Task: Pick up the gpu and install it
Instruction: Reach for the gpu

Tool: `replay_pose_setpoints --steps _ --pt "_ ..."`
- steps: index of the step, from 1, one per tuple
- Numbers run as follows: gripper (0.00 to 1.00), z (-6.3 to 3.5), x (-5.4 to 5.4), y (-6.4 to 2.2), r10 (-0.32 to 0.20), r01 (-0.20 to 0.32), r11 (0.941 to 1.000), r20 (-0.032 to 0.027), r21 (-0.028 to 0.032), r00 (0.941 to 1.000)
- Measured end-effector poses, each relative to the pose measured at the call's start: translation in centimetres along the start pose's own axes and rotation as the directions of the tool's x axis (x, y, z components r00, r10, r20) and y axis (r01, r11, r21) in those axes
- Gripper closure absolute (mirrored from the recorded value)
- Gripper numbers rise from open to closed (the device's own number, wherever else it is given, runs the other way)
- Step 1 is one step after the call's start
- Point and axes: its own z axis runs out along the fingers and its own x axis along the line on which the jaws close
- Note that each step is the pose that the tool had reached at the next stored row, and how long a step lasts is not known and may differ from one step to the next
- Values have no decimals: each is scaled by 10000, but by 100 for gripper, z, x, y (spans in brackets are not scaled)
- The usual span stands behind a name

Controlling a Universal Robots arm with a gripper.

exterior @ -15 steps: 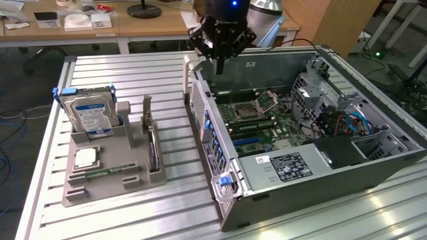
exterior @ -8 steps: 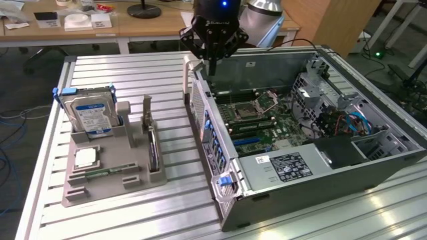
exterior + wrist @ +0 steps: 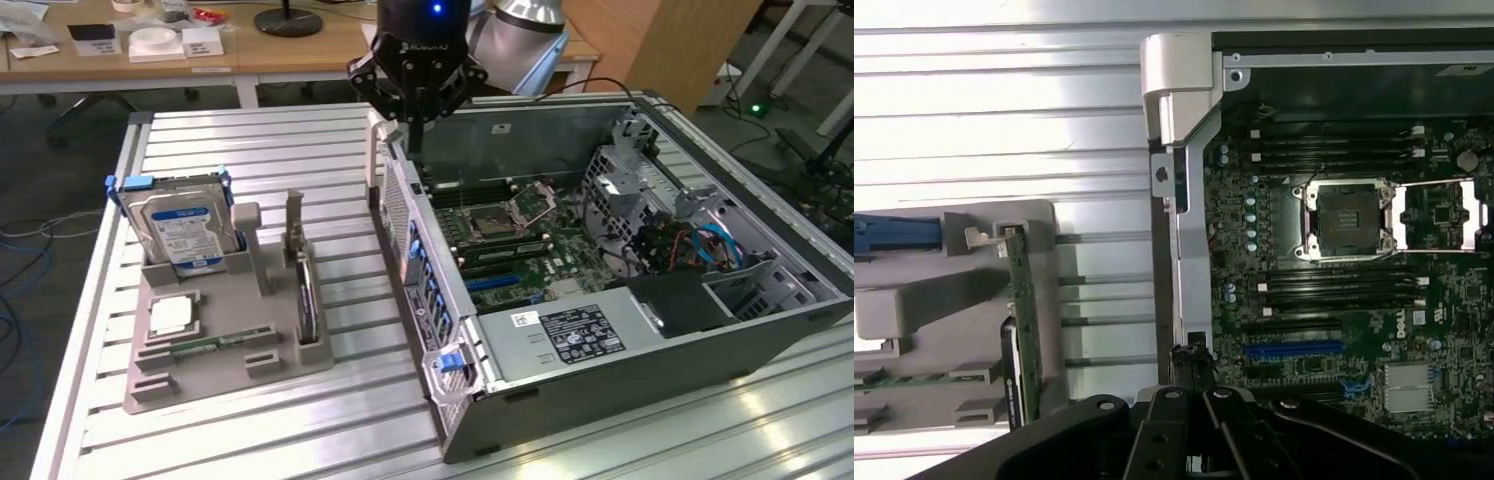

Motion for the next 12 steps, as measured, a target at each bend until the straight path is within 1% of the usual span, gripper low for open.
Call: replay_pose_setpoints --steps 6,12 --pt "89 -5 56 -71 -177 177 9998 -9 -4 9998" --pt "89 -10 147 -160 -301 301 9995 -14 -7 9995"
